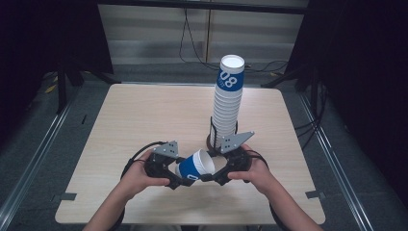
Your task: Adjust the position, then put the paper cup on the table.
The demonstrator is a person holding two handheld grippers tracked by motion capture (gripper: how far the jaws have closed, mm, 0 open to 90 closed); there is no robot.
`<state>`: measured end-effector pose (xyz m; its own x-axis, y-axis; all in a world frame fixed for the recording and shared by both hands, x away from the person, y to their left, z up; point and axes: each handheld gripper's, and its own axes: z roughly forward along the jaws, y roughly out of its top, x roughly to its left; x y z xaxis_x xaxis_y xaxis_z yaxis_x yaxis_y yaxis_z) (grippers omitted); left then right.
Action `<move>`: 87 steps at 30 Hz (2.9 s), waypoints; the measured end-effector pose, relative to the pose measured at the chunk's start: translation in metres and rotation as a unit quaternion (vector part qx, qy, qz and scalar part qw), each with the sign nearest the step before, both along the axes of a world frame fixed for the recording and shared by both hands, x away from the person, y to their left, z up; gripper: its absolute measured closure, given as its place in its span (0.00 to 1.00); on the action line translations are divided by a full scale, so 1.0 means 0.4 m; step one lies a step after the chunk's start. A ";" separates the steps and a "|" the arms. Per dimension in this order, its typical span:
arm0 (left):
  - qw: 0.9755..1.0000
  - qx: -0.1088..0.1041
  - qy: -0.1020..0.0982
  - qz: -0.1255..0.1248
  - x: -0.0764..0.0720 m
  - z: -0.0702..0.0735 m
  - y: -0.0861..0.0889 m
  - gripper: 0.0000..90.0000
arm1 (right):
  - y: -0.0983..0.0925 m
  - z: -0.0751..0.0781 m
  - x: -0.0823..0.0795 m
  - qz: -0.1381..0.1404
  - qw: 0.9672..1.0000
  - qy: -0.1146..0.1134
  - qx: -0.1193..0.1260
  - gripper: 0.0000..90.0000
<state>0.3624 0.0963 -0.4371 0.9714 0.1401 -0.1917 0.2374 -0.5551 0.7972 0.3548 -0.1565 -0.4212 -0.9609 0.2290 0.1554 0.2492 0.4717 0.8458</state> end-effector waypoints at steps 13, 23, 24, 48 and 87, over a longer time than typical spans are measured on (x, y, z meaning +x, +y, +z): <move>1.000 0.009 -0.002 0.004 0.001 -0.006 0.000 0.27 | 0.004 -0.002 -0.002 -0.002 1.000 -0.002 -0.019 0.25; 1.000 0.029 -0.006 0.007 0.003 -0.009 0.003 0.24 | -0.003 0.003 0.000 -0.008 1.000 0.003 -0.021 0.26; 0.999 0.036 -0.010 0.007 0.004 -0.008 0.005 0.24 | -0.004 0.004 0.001 -0.008 1.000 0.001 -0.022 0.26; 0.994 0.097 -0.012 0.055 0.018 -0.030 0.037 0.17 | -0.030 0.025 0.009 -0.036 0.994 -0.014 -0.101 0.25; 0.989 0.133 0.000 0.068 0.036 -0.051 0.077 0.19 | -0.051 0.044 0.022 -0.037 0.958 -0.009 -0.285 0.22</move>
<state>0.3767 0.1271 -0.4576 0.9401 0.3149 -0.1308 0.3245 -0.7084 0.6267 0.3636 -0.1768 -0.4038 -0.9402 0.3392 -0.0320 0.2872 0.8394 0.4614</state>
